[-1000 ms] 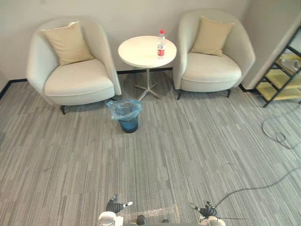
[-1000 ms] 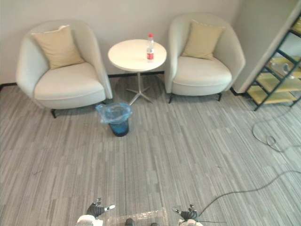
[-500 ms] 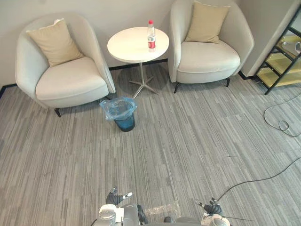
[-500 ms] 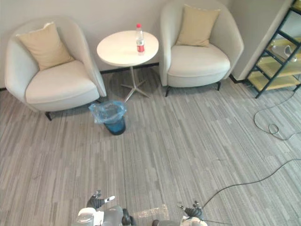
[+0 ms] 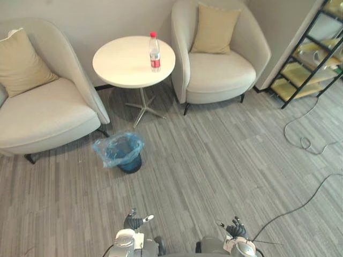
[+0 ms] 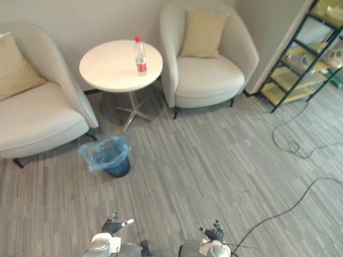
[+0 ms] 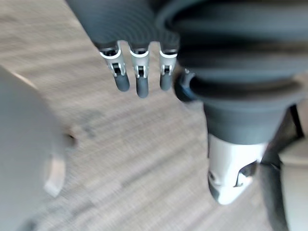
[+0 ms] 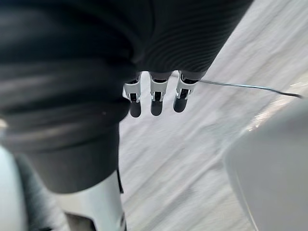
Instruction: Gather rubbish on tea table into small bin, then transfer packed bag to large trash can.
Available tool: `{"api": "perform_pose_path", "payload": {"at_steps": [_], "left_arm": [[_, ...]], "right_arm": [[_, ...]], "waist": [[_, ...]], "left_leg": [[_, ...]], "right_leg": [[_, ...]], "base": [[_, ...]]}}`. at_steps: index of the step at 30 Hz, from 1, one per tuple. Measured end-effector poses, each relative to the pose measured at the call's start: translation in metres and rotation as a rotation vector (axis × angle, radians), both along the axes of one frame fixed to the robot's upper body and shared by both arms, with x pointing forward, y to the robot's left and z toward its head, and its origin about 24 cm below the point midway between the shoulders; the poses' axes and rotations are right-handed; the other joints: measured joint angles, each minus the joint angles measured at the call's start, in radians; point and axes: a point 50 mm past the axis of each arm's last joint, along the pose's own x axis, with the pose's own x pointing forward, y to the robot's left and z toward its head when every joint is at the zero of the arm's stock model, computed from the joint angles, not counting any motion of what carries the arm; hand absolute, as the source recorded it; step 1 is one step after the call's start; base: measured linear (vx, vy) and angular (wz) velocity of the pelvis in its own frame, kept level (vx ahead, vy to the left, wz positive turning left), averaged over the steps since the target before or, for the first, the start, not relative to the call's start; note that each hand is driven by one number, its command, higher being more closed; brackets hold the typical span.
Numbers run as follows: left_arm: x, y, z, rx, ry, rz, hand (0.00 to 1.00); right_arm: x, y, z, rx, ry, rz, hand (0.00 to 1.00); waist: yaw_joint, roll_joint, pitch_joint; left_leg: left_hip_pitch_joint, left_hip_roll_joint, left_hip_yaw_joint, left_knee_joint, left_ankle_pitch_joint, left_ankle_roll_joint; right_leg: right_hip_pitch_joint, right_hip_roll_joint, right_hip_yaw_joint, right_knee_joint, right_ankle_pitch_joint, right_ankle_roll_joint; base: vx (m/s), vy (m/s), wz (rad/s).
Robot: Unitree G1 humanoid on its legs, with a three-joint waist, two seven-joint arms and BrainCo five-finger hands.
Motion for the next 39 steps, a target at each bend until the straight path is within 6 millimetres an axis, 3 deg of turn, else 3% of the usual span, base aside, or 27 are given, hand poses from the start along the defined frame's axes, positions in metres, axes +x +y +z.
{"api": "perform_pose_path", "payload": {"at_steps": [1,3,4,5,6,7,9,11,12,14,16,19,21,22,25,27,28,29,30,31,33,36,38,39], "left_arm": [[0.000,-0.001,0.000,-0.002,0.003,-0.002,0.00],[0.003,-0.002,0.000,-0.003,0.004,-0.007,0.00],[0.001,-0.002,-0.001,-0.001,0.011,-0.007,0.00],[-0.003,0.001,-0.004,0.004,0.031,-0.005,0.00],[-0.005,0.001,-0.005,0.003,0.042,-0.003,0.00],[-0.002,-0.005,-0.004,-0.012,0.038,-0.001,0.00],[0.000,-0.013,-0.004,-0.039,0.029,0.012,0.00],[0.001,-0.013,-0.003,-0.052,0.025,0.047,0.00],[0.003,-0.015,-0.001,-0.063,0.004,0.063,0.00],[0.008,-0.016,0.003,-0.070,-0.032,0.066,0.00],[0.011,-0.018,0.006,-0.071,-0.053,0.053,0.00],[0.015,-0.022,0.008,-0.073,-0.066,0.032,0.00],[0.016,-0.023,0.008,-0.072,-0.068,0.024,0.00],[0.017,-0.023,0.008,-0.067,-0.071,0.010,0.00],[0.017,-0.015,0.008,-0.043,-0.070,-0.001,0.00],[0.017,-0.014,0.008,-0.039,-0.068,-0.003,0.00],[0.016,-0.014,0.006,-0.035,-0.058,-0.016,0.00],[0.014,-0.013,0.005,-0.030,-0.044,-0.024,0.00],[0.012,-0.014,0.003,-0.027,-0.031,-0.036,0.00],[0.009,-0.013,0.002,-0.020,-0.012,-0.050,0.00],[0.006,-0.011,0.001,-0.019,-0.005,-0.039,0.00],[0.006,-0.010,0.001,-0.034,-0.008,0.004,0.00],[0.007,-0.011,0.001,-0.044,-0.011,0.019,0.00],[0.004,-0.011,0.000,-0.044,-0.003,0.020,0.00]], "right_arm": [[0.003,0.001,0.001,0.000,-0.006,0.007,0.00],[0.007,0.000,0.001,-0.003,-0.008,0.012,0.00],[0.010,-0.001,0.001,-0.006,-0.002,0.016,0.00],[0.007,-0.001,-0.001,-0.003,0.012,0.017,0.00],[0.007,-0.003,-0.001,-0.009,0.013,0.017,0.00],[0.011,-0.010,0.002,-0.029,0.003,0.020,0.00],[0.011,-0.013,0.002,-0.034,0.005,0.012,0.00],[0.009,-0.013,0.001,-0.030,0.009,0.014,0.00],[0.009,-0.011,0.001,-0.028,0.005,0.019,0.00],[0.012,-0.005,0.002,-0.012,-0.012,0.022,0.00],[0.013,0.002,0.002,0.007,-0.015,0.020,0.00],[0.012,0.002,0.001,0.007,-0.006,0.018,0.00],[0.005,0.000,-0.003,0.004,0.031,0.010,0.00],[0.003,-0.002,-0.005,0.000,0.044,0.010,0.00],[0.000,0.002,-0.008,0.013,0.063,0.015,0.00],[-0.002,0.002,-0.008,0.017,0.071,0.018,0.00],[-0.003,0.002,-0.009,0.016,0.073,0.021,0.00],[-0.002,0.001,-0.008,0.010,0.066,0.025,0.00],[-0.001,0.000,-0.007,0.003,0.060,0.032,0.00],[0.001,-0.002,-0.005,-0.006,0.048,0.041,0.00],[-0.002,-0.004,-0.004,-0.013,0.037,0.042,0.00],[-0.001,-0.005,-0.004,-0.016,0.033,0.043,0.00],[0.002,-0.004,-0.003,-0.015,0.029,0.044,0.00],[-0.004,-0.004,-0.006,-0.011,0.048,0.041,0.00]], "waist": [[-0.009,0.000,0.000],[-0.020,0.002,0.001],[-0.021,0.003,0.005],[-0.021,-0.010,0.003],[-0.028,-0.010,0.011],[-0.025,0.028,0.013],[-0.025,0.051,0.022],[-0.027,0.057,0.026],[-0.019,0.065,0.035],[-0.003,0.057,0.042],[0.002,0.038,0.043],[0.012,0.044,0.041],[0.021,0.044,0.041],[0.038,0.042,0.039],[0.042,0.006,0.023],[0.046,0.004,0.022],[0.041,0.004,0.021],[0.035,-0.001,0.023],[0.031,-0.005,0.021],[0.022,-0.006,0.021],[0.021,-0.002,0.023],[0.019,0.000,0.022],[0.015,-0.002,0.019],[0.005,-0.021,0.009]], "left_leg": [[0.020,0.007,-0.005,-0.015,0.000,0.000],[0.045,0.016,-0.017,-0.042,-0.008,-0.016],[0.063,0.024,-0.022,-0.043,-0.025,-0.045],[0.086,0.016,-0.042,-0.042,-0.041,-0.072],[0.109,0.018,-0.066,-0.042,-0.054,-0.092],[0.119,0.057,-0.079,-0.039,-0.055,-0.105],[0.104,0.088,-0.109,0.059,-0.049,-0.116],[0.005,0.139,-0.136,0.353,-0.026,-0.120],[-0.083,0.194,-0.144,0.591,0.003,-0.113],[-0.185,0.223,-0.132,0.755,-0.038,-0.119],[-0.261,0.195,-0.097,0.647,-0.059,-0.105],[-0.326,0.103,-0.082,0.330,-0.037,-0.092],[-0.323,0.055,-0.071,0.137,0.056,-0.084],[-0.311,0.037,-0.069,0.088,0.174,-0.069],[-0.305,-0.003,-0.047,0.108,0.128,-0.014],[-0.280,-0.012,-0.045,0.117,0.079,-0.008],[-0.249,-0.020,-0.050,0.109,0.057,-0.005],[-0.199,-0.038,-0.071,0.089,0.027,0.000],[-0.167,-0.048,-0.082,0.083,0.012,0.002],[-0.124,-0.053,-0.106,0.083,-0.009,0.002],[-0.039,-0.056,-0.138,0.060,-0.018,0.002],[0.050,-0.029,-0.208,0.015,-0.019,0.000],[0.064,-0.012,-0.254,-0.007,-0.034,-0.026],[0.072,-0.023,-0.299,-0.004,-0.064,-0.065]], "right_leg": [[-0.028,0.008,-0.016,-0.082,0.016,-0.007],[-0.077,0.035,-0.017,-0.271,0.105,-0.024],[-0.093,0.057,-0.015,-0.374,0.182,-0.035],[-0.084,0.072,0.001,-0.485,0.305,-0.063],[-0.073,0.078,0.019,-0.476,0.356,-0.082],[-0.070,0.096,-0.007,-0.443,0.339,-0.098],[-0.040,0.114,-0.028,-0.409,0.251,-0.109],[0.034,0.146,-0.031,-0.439,0.215,-0.120],[0.102,0.172,-0.029,-0.471,0.199,-0.137],[0.191,0.195,-0.005,-0.496,0.168,-0.153],[0.248,0.193,0.029,-0.551,0.163,-0.151],[0.311,0.176,0.073,-0.608,0.154,-0.124],[0.354,0.165,0.093,-0.645,0.145,-0.098],[0.384,0.160,0.116,-0.670,0.136,-0.080],[0.393,0.117,0.138,-0.686,0.138,-0.050],[0.346,0.102,0.151,-0.544,0.123,-0.022],[0.292,0.094,0.157,-0.378,0.115,-0.001],[0.195,0.073,0.166,-0.127,0.157,0.060],[0.131,0.055,0.171,0.022,0.168,0.084],[0.081,0.049,0.170,0.135,0.132,0.063],[0.019,0.039,0.143,0.172,0.075,0.032],[-0.053,0.081,0.149,-0.049,0.051,-0.005],[-0.077,0.138,0.242,-0.292,0.128,-0.006],[-0.077,0.137,0.303,-0.410,0.261,-0.013]], "base": [[0.38,-0.055,0.30],[0.47,-0.137,0.31],[0.43,-0.175,0.24],[0.49,-0.229,0.32],[0.47,-0.225,0.23],[0.46,-0.241,0.24],[0.40,-0.277,0.16],[0.39,-0.274,0.04],[0.36,-0.180,-0.29],[0.35,-0.132,-0.43],[0.32,-0.095,-0.46],[0.34,0.023,-0.41],[0.50,0.135,-0.36],[0.42,0.148,-0.44],[0.41,0.141,-0.12],[0.42,0.179,0.02],[0.45,0.204,0.07],[0.37,0.152,0.20],[0.40,0.097,0.43],[0.43,0.044,0.73],[0.46,-0.001,0.76],[0.43,-0.092,0.76],[0.52,-0.227,1.03],[0.54,-0.280,1.08]]}}
